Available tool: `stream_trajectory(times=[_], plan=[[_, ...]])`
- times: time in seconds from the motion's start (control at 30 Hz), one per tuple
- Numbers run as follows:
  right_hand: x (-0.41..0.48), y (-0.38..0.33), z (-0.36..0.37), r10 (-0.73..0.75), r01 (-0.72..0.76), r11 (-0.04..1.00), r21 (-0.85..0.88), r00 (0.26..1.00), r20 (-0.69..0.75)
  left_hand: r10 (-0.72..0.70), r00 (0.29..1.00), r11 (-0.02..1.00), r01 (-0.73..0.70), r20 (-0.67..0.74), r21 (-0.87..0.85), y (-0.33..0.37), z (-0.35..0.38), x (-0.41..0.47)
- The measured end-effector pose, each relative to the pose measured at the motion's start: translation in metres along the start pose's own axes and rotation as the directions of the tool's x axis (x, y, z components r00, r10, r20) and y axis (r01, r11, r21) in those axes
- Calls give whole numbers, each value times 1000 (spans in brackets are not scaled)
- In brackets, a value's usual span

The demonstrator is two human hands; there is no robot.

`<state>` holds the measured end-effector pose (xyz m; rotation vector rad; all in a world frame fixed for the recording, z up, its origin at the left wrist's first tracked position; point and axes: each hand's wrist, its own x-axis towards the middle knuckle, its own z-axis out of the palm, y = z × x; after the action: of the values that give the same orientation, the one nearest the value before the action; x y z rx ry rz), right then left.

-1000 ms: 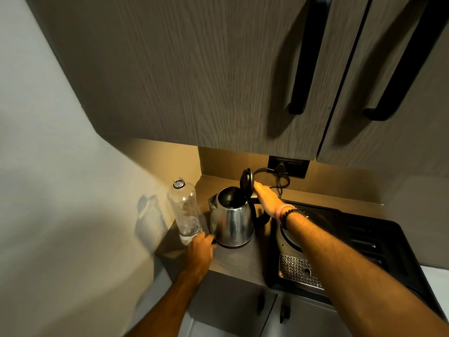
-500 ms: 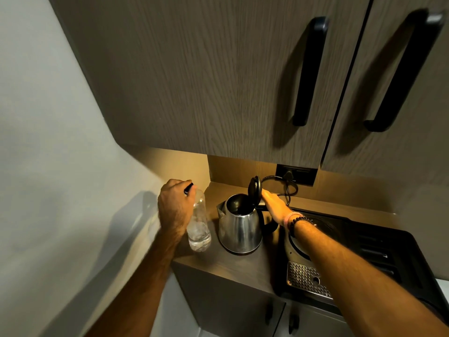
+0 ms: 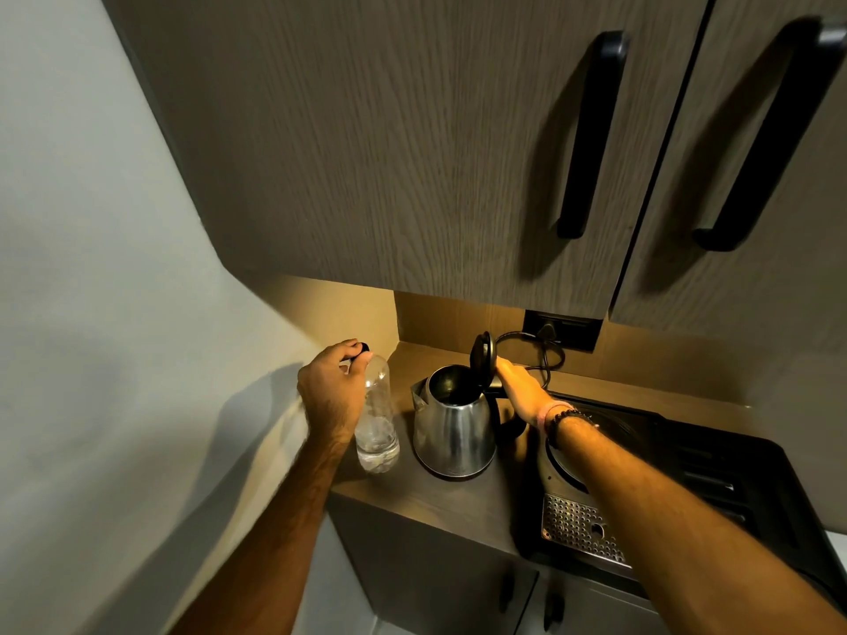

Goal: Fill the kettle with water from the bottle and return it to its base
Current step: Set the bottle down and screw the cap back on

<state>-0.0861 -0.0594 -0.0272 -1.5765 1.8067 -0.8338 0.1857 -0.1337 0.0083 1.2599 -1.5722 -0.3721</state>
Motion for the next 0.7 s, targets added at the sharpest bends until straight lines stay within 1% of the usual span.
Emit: stream_trajectory(times=[0.1, 0.2, 0.27, 0.3, 0.33, 0.37, 0.4, 0.43, 0.47, 0.5, 0.53, 0.6, 0.63, 0.67, 0.7], plan=[[-2, -1, -1, 12, -12, 999, -41, 1000, 9, 18, 1000, 999, -18, 16, -36, -3, 2, -5], [-1, -1, -1, 64, -62, 996, -65, 998, 22, 37, 999, 995, -35, 29, -92, -2, -1, -7], [1, -1, 0, 95, -92, 989, -112, 995, 19, 41, 999, 997, -38, 34, -74, 1, -5, -8], [3, -3, 1, 125, -125, 987, -100, 992, -7, 47, 999, 998, -46, 22, -44, 3, -8, -10], [6, -5, 4, 171, -172, 984, -51, 985, -39, 78, 997, 997, -78, -8, -9, 6, -10, -13], [7, -8, 6, 226, -227, 974, -13, 972, -66, 148, 988, 989, -147, -52, 25, 10, -12, -17], [9, -10, 8, 251, -253, 968, -6, 965, -76, 242, 967, 970, -238, -86, 52, 15, -11, -22], [10, -12, 9, 261, -264, 964, -34, 962, -79, 330, 940, 943, -325, -86, 71, 21, -8, -27], [11, -12, 11, 266, -271, 961, -56, 960, -85, 398, 916, 916, -395, -40, 78, 27, -2, -33], [11, -13, 11, 267, -273, 960, -59, 959, -93, 439, 897, 894, -442, 55, 78, 33, 5, -38], [11, -11, 11, 265, -272, 960, -65, 960, -94, 441, 876, 882, -463, 197, 84, 37, 14, -44], [10, -6, 9, 243, -250, 965, -83, 966, -90, 336, 797, 875, -461, 502, 147, 39, 33, -53], [9, -5, 7, 229, -236, 967, -94, 970, -84, 255, 747, 866, -459, 614, 197, 37, 43, -55], [9, -3, 8, 209, -217, 971, -101, 974, -81, 171, 696, 852, -460, 697, 251, 32, 51, -58], [7, -2, 4, 197, -205, 972, -114, 977, -81, 99, 658, 837, -461, 747, 295, 29, 60, -59]])
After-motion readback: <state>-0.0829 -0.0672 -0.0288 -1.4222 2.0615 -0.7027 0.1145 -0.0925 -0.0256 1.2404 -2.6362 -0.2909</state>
